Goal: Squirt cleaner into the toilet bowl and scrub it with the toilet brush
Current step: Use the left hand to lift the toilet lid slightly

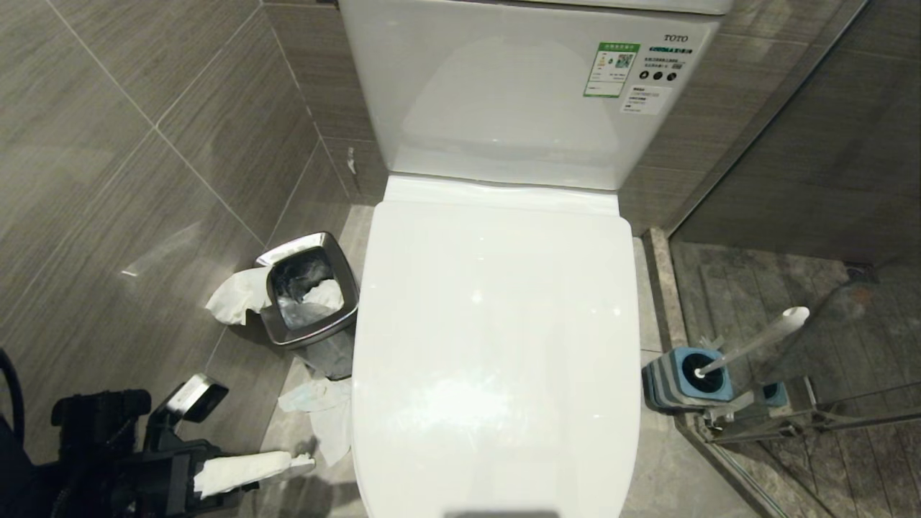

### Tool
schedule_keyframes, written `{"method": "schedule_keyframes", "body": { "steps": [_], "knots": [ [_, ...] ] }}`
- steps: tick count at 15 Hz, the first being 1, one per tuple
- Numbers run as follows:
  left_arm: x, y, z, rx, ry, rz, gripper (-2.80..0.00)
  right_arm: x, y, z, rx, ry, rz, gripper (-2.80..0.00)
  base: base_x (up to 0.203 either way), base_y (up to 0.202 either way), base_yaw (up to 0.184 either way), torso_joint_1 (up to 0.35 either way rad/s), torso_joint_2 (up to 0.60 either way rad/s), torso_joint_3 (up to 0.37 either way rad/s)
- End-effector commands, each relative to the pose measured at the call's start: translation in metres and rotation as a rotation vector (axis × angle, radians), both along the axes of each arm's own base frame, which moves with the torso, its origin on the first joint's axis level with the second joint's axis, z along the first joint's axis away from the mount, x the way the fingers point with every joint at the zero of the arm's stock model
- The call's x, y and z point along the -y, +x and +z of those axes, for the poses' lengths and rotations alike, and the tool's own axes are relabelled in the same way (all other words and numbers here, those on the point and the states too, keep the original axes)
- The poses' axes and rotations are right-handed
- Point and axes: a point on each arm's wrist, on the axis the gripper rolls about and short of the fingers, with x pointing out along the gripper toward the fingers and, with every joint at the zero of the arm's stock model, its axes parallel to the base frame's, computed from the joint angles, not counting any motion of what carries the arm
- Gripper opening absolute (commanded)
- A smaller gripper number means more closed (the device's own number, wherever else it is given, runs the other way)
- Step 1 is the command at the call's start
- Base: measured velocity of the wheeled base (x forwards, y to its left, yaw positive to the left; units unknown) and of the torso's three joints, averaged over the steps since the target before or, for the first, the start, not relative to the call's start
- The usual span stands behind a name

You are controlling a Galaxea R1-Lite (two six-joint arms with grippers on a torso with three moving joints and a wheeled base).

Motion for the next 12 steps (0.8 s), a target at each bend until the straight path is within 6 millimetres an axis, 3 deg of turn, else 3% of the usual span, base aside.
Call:
{"method": "schedule_keyframes", "body": {
  "steps": [1,12],
  "knots": [
    [0.004,0.002,0.001,0.015,-0.002,-0.023,0.0,0.0,0.0,0.0,-0.001,0.0,0.0,-2.8,0.0,0.0,0.0,0.0,0.0,0.0],
    [0.031,0.005,0.002,0.077,0.056,-0.091,0.0,0.0,0.0,0.0,-0.001,0.0,0.0,-2.8,0.0,0.0,0.0,0.0,0.0,0.0]
  ]
}}
